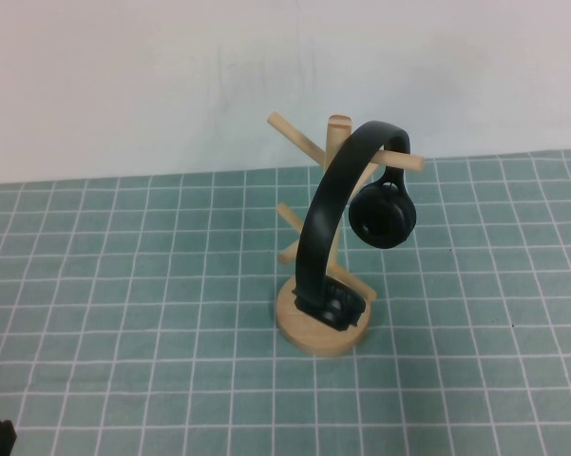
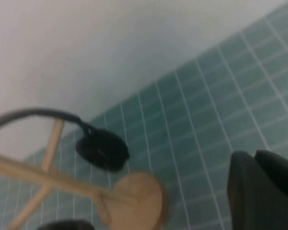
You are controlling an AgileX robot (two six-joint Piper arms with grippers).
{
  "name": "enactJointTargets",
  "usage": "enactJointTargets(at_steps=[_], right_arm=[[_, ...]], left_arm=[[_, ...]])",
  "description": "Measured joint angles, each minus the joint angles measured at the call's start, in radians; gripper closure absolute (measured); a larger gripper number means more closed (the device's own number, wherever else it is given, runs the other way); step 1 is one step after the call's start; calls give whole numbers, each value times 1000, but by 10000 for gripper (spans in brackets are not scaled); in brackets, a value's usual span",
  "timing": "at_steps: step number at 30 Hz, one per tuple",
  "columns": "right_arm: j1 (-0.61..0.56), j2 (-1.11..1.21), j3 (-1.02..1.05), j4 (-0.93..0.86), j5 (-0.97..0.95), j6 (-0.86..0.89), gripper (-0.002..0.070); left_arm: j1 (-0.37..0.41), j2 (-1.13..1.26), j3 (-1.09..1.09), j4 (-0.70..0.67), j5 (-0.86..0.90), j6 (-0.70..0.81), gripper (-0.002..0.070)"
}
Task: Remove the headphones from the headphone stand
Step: Pick up the headphones from the headphone stand
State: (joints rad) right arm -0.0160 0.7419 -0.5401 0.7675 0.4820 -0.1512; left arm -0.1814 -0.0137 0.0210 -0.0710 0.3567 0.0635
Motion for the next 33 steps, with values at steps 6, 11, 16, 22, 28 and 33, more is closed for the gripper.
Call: enactJointTargets(at_steps=[6, 11, 16, 22, 28, 33], right_arm=[[0, 192, 0, 459, 265, -629, 682], [31, 297, -4, 736, 380, -870, 664], [160, 362, -55, 793, 369, -953, 451], [340, 477, -170, 877, 291, -1040, 276], [456, 607, -267, 960, 196, -1133, 276], [459, 689, -348, 967, 201, -1141, 276]], left_arm=[[0, 0, 0, 0, 0, 0, 680], [0, 0, 0, 0, 0, 0, 680], [0, 0, 0, 0, 0, 0, 680], [0, 0, 0, 0, 0, 0, 680], [0, 0, 0, 0, 0, 0, 680], [0, 0, 0, 0, 0, 0, 680]])
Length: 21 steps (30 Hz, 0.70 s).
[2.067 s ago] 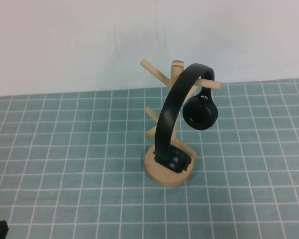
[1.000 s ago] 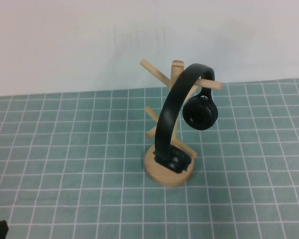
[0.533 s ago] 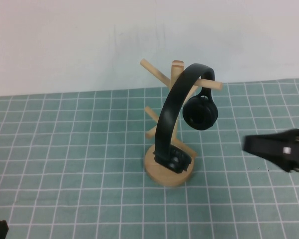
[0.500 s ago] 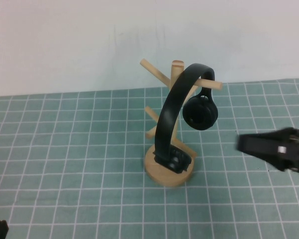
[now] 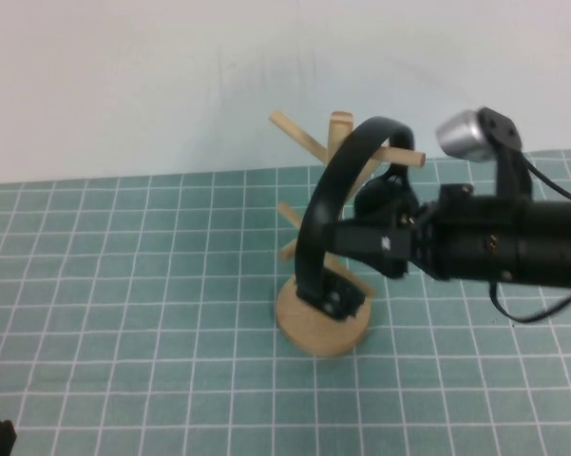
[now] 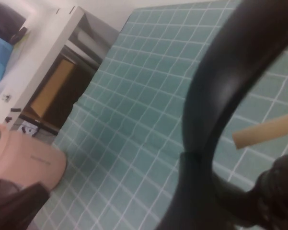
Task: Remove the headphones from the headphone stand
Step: Pick up the headphones from the headphone stand
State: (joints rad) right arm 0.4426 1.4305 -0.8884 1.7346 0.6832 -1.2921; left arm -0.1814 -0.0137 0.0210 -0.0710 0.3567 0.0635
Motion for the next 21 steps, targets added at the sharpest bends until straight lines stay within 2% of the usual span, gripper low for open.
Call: enactJointTargets(at_steps=[8, 17, 19, 21], right_arm=[[0, 44, -99, 0, 23, 0, 276], [0, 46, -121, 0, 29, 0, 281], [0, 46, -121, 0, 29, 0, 323], [0, 46, -121, 0, 31, 0, 404]], left_arm=[[0, 0, 0, 0, 0, 0, 680], [0, 0, 0, 0, 0, 0, 680], [0, 0, 0, 0, 0, 0, 680], [0, 0, 0, 0, 0, 0, 680]])
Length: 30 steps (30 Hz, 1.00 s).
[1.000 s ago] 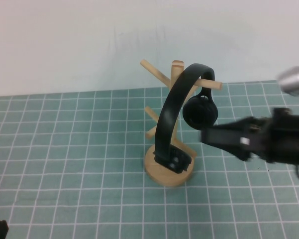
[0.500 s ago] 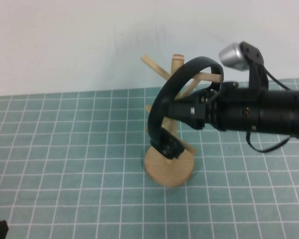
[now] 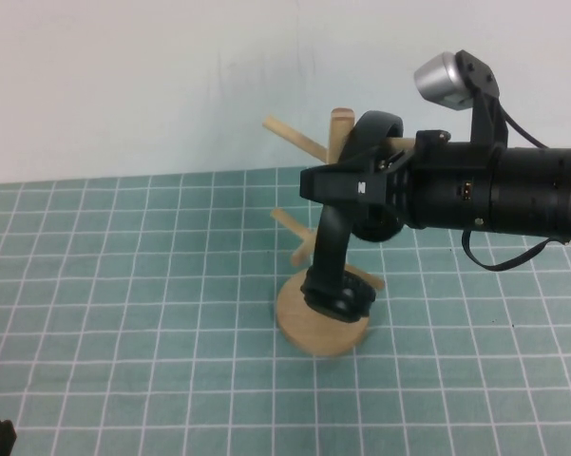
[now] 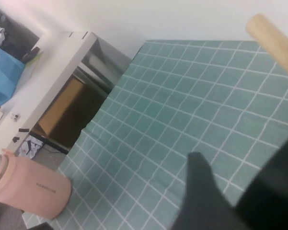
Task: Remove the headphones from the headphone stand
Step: Pick up the headphones from the headphone stand
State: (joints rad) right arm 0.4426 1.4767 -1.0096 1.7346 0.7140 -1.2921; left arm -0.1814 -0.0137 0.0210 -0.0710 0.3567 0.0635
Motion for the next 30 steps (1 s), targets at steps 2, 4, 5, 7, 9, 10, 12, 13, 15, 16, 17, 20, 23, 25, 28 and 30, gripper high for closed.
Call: enactJointTargets(at_steps=[2, 4, 5, 7, 9, 10, 12, 13, 15, 16, 17, 20, 23, 25, 28, 30], right_arm=[[0, 0, 0, 0, 15, 2, 511], [0, 0, 0, 0, 25, 11, 636], [0, 0, 0, 0, 25, 16, 685], [0, 0, 0, 0, 23, 36, 681], [0, 0, 0, -2, 27, 56, 681], [0, -2, 0, -2, 36, 70, 681], [0, -11, 0, -11, 52, 87, 681], [0, -18, 0, -16, 53, 96, 681], [0, -35, 0, -27, 51, 118, 681], [0, -44, 0, -42, 41, 134, 681], [0, -54, 0, -63, 31, 148, 681], [0, -91, 0, -148, 8, 232, 681], [0, -134, 2, -228, 8, 324, 681], [0, -177, 11, -255, 8, 369, 681], [0, -254, 51, -264, -21, 429, 681], [-3, -316, 82, -308, -58, 507, 681]], left_arm=[[0, 0, 0, 0, 0, 0, 680], [0, 0, 0, 0, 0, 0, 680], [0, 0, 0, 0, 0, 0, 680], [0, 0, 0, 0, 0, 0, 680], [0, 0, 0, 0, 0, 0, 680], [0, 0, 0, 0, 0, 0, 680], [0, 0, 0, 0, 0, 0, 680], [0, 0, 0, 0, 0, 0, 680], [0, 0, 0, 0, 0, 0, 680], [0, 0, 0, 0, 0, 0, 680], [0, 0, 0, 0, 0, 0, 680], [0, 0, 0, 0, 0, 0, 680], [0, 0, 0, 0, 0, 0, 680], [0, 0, 0, 0, 0, 0, 680], [0, 0, 0, 0, 0, 0, 680], [0, 0, 0, 0, 0, 0, 680]])
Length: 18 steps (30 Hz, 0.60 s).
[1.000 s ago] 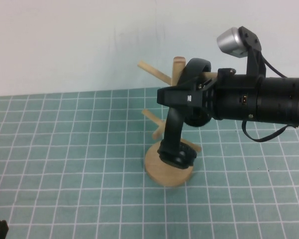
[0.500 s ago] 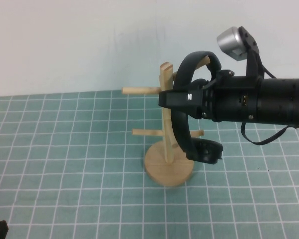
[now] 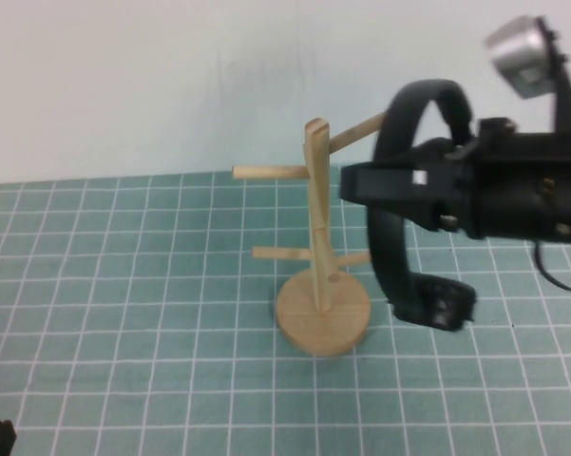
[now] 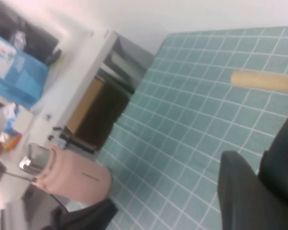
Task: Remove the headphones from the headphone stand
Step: Pick up the headphones from the headphone stand, then place the headphones on the table
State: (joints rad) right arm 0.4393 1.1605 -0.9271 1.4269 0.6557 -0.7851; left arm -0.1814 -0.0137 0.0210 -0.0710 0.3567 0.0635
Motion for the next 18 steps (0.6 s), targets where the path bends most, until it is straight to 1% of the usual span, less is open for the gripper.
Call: enactJointTargets(at_steps=[3, 6, 8, 10, 12, 13, 15, 18], right_arm=[[0, -86, 55, -147, -108, 138, 681], [0, -132, 94, -401, -158, 317, 681], [0, -133, 97, -599, -145, 474, 681], [0, -108, 97, -812, -135, 696, 681], [0, -66, 97, -939, -133, 891, 681], [0, -37, 97, -976, -133, 955, 681], [-3, 28, 97, -990, -145, 1007, 681], [-38, 152, 97, -891, -188, 1024, 681]], left_arm=[[0, 0, 0, 0, 0, 0, 680], [0, 0, 0, 0, 0, 0, 680], [0, 0, 0, 0, 0, 0, 680], [0, 0, 0, 0, 0, 0, 680], [0, 0, 0, 0, 0, 0, 680], [0, 0, 0, 0, 0, 0, 680], [0, 0, 0, 0, 0, 0, 680], [0, 0, 0, 0, 0, 0, 680]])
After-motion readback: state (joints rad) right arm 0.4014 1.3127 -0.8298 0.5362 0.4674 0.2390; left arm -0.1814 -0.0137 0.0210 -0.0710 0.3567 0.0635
